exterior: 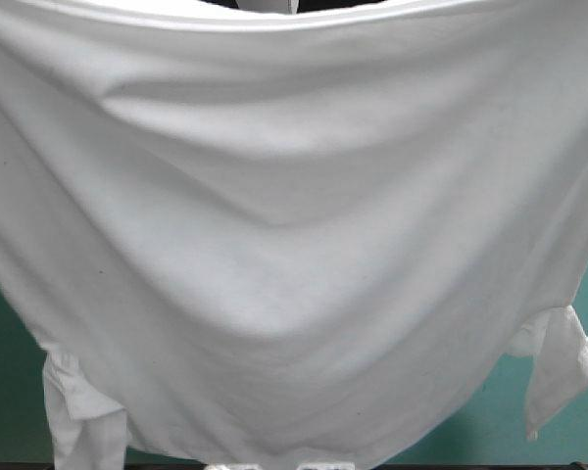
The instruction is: Fold the cloth
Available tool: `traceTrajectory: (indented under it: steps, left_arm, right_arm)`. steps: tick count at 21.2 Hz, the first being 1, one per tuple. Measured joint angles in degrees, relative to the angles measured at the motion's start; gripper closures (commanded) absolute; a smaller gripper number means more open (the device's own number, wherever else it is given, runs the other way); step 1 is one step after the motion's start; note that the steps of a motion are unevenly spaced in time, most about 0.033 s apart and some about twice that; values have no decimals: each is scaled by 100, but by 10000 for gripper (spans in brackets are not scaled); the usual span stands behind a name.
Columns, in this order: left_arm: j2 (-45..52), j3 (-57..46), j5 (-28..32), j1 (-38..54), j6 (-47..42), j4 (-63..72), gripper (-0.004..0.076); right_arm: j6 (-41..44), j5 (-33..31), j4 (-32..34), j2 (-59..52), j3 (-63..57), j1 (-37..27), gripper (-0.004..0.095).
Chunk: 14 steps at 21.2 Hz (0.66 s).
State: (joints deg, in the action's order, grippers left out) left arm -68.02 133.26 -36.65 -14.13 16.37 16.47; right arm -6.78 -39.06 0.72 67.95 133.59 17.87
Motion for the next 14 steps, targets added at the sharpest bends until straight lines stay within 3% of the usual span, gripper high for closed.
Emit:
traceTrajectory:
  steps: [4, 5, 8, 11, 14]
  left_arm:
    - [-1015, -6, 728, 0, -99, -18, 741]
    - [-1426, -14, 1155, 0, -123, -25, 741]
    - [-2165, 57, 1871, 15, -227, -36, 741]
    - [-3035, 746, 2326, 159, -277, 147, 741]
    - [-3476, 1490, 2398, 235, -293, 234, 741]
  right_arm:
    - [805, 777, 655, 990, 37, 0, 925]
    - [1096, 946, 929, 1376, 167, -21, 925]
    - [1441, 1104, 1027, 2305, 778, -360, 926]
    - [1562, 1346, 238, 3229, 1845, -1113, 925]
    - [1134, 1370, -611, 3593, 2406, -1482, 925]
